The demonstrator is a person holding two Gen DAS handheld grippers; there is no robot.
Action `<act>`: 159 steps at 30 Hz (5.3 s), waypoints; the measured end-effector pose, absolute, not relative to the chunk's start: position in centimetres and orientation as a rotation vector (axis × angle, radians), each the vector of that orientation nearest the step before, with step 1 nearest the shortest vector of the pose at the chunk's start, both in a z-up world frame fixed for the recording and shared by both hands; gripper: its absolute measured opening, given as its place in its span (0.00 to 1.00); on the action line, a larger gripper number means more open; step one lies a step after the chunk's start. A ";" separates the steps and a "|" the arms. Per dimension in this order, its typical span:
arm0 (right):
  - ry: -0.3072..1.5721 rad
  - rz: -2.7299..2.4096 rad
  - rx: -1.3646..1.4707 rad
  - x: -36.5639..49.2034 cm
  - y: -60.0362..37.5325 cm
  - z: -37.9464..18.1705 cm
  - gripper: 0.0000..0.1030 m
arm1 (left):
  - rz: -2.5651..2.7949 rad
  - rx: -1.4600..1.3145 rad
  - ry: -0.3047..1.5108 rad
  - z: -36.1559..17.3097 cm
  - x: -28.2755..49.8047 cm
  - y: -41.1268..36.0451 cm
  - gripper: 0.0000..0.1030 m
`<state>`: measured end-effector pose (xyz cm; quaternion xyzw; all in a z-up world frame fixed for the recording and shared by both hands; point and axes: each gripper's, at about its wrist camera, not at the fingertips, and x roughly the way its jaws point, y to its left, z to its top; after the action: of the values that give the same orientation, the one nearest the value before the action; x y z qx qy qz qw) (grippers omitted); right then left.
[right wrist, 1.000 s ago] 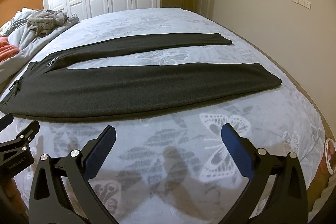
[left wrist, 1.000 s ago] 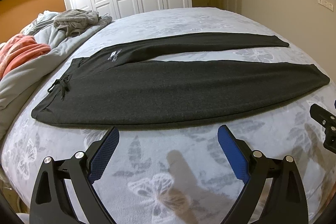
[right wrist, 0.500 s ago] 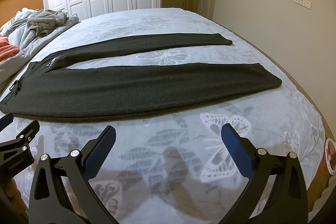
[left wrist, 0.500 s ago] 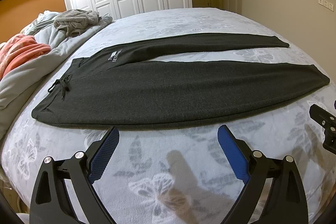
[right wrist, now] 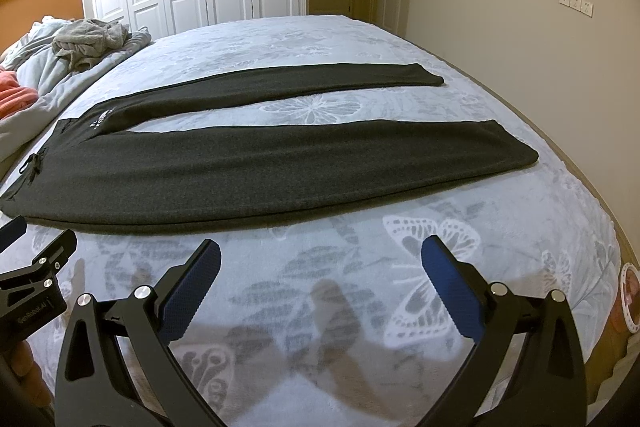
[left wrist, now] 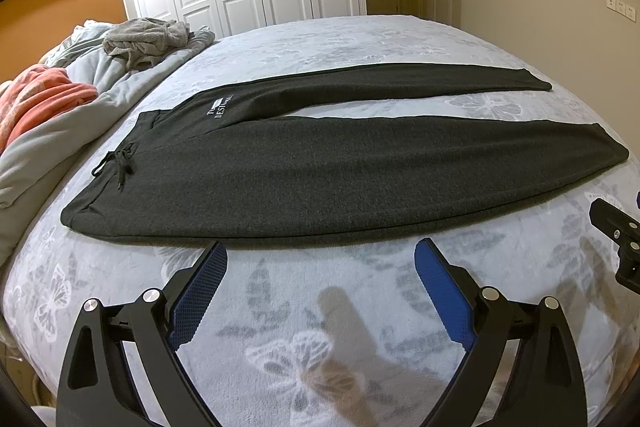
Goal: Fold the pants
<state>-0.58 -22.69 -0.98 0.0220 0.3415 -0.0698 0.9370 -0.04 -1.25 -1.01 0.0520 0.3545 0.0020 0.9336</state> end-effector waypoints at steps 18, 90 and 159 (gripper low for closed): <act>0.704 -0.125 0.060 -0.4 -22.2 -0.8 0.95 | 0.008 0.096 0.732 -1.0 -0.2 -0.9 0.90; 0.732 -0.231 0.435 10.7 -53.6 2.2 0.60 | 0.282 -0.665 0.780 1.9 6.7 31.6 0.30; 0.683 -0.071 0.606 17.2 -52.3 0.5 0.02 | 0.060 -1.089 0.881 -6.5 11.6 30.2 0.55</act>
<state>17.17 -52.29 0.47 0.2927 0.3296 -0.0345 0.8969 11.64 30.16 -6.50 -0.5012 0.4055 0.0276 0.7640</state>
